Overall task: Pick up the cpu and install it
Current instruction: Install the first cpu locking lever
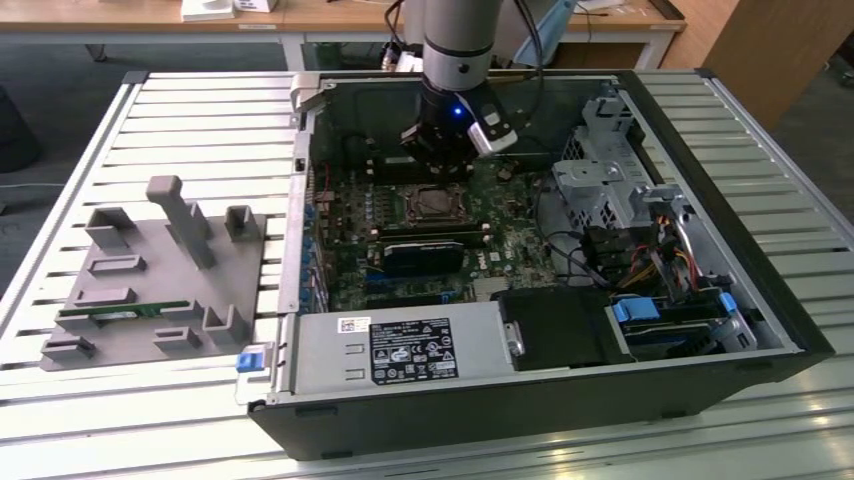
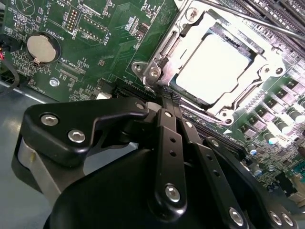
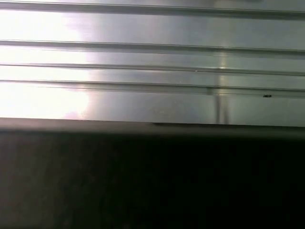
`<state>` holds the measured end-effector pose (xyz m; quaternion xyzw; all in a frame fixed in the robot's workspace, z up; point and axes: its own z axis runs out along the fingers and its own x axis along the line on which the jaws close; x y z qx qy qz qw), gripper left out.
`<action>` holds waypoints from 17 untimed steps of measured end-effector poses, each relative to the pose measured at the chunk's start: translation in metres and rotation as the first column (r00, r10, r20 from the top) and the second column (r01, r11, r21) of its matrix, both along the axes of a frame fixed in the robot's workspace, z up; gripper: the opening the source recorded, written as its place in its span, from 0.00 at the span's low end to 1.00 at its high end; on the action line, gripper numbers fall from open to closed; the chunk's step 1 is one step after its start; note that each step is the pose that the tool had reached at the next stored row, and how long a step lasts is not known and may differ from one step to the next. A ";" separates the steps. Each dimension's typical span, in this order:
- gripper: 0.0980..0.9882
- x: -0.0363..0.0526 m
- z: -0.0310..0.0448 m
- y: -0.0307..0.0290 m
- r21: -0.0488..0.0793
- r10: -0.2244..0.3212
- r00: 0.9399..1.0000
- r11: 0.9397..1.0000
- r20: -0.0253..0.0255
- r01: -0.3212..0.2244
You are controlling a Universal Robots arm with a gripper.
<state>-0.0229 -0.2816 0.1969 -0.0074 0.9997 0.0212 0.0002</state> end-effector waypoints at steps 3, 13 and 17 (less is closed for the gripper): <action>0.01 0.0001 0.0029 0.0002 0.001 0.000 1.000 1.000 0.000 0.000; 0.01 0.0000 0.0113 -0.0020 0.002 0.000 1.000 1.000 0.000 0.000; 0.01 0.0001 0.0113 -0.0033 0.002 0.000 1.000 1.000 0.000 0.000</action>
